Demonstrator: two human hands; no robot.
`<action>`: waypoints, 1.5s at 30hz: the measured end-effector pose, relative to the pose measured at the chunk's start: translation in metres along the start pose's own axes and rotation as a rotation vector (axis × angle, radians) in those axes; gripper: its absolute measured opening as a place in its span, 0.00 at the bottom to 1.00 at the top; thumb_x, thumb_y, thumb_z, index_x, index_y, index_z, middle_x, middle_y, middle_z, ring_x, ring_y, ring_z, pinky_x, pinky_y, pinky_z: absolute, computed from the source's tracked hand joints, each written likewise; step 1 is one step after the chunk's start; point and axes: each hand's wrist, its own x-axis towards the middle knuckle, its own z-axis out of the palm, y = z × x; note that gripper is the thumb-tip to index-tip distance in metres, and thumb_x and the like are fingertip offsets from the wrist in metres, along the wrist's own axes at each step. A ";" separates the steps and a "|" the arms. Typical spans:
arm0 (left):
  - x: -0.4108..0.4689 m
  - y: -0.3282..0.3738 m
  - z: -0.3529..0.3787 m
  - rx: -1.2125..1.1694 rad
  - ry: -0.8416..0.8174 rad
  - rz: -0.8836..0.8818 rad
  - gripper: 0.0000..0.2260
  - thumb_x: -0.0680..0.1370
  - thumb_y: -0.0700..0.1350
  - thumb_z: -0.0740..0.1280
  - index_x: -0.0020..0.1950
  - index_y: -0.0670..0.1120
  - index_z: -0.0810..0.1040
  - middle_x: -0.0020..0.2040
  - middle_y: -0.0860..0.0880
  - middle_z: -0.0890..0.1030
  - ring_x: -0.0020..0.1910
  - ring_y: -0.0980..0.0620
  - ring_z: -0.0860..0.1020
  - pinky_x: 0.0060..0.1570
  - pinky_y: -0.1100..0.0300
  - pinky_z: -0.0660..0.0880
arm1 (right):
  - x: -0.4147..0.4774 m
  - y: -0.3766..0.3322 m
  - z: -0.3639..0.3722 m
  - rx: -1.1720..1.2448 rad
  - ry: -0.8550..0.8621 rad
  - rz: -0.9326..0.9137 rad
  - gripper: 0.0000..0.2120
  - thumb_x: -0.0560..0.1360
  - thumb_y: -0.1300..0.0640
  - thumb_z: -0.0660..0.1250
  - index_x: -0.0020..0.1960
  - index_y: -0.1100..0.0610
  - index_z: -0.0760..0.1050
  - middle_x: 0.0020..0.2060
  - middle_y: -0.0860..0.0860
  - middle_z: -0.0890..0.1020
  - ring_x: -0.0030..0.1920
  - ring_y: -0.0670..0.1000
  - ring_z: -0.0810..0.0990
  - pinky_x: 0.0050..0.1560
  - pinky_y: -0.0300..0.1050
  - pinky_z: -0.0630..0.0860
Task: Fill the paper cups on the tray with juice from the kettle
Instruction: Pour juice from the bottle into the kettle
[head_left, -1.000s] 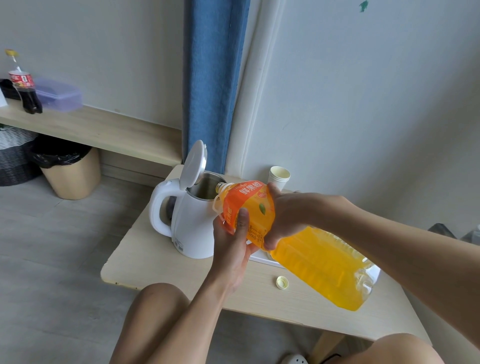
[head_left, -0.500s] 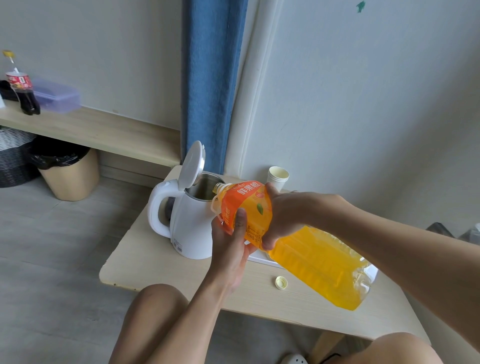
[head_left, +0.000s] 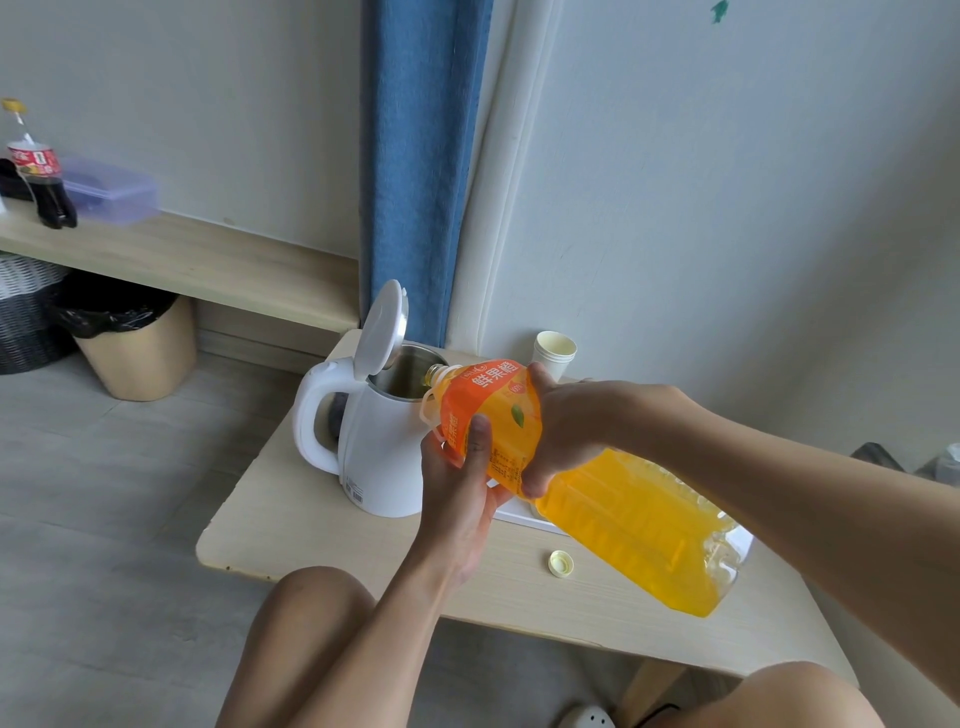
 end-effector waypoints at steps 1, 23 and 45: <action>0.000 0.000 0.000 -0.002 -0.002 0.000 0.53 0.59 0.68 0.81 0.77 0.49 0.66 0.68 0.42 0.80 0.64 0.39 0.82 0.52 0.40 0.83 | -0.001 0.000 0.000 0.002 -0.001 0.003 0.61 0.67 0.40 0.75 0.77 0.52 0.31 0.71 0.54 0.66 0.63 0.59 0.74 0.62 0.54 0.74; 0.001 0.000 -0.001 0.002 -0.017 0.018 0.52 0.61 0.68 0.81 0.77 0.47 0.66 0.68 0.41 0.80 0.64 0.39 0.82 0.55 0.37 0.82 | 0.002 0.000 0.000 0.007 -0.009 0.011 0.62 0.66 0.40 0.75 0.77 0.52 0.30 0.71 0.52 0.65 0.62 0.59 0.74 0.62 0.55 0.75; 0.002 -0.001 -0.002 0.003 -0.043 0.031 0.50 0.62 0.67 0.80 0.77 0.47 0.67 0.68 0.40 0.80 0.64 0.38 0.81 0.55 0.36 0.82 | 0.006 -0.001 0.000 -0.006 -0.013 0.009 0.62 0.67 0.40 0.75 0.77 0.52 0.29 0.70 0.53 0.67 0.62 0.59 0.74 0.63 0.55 0.74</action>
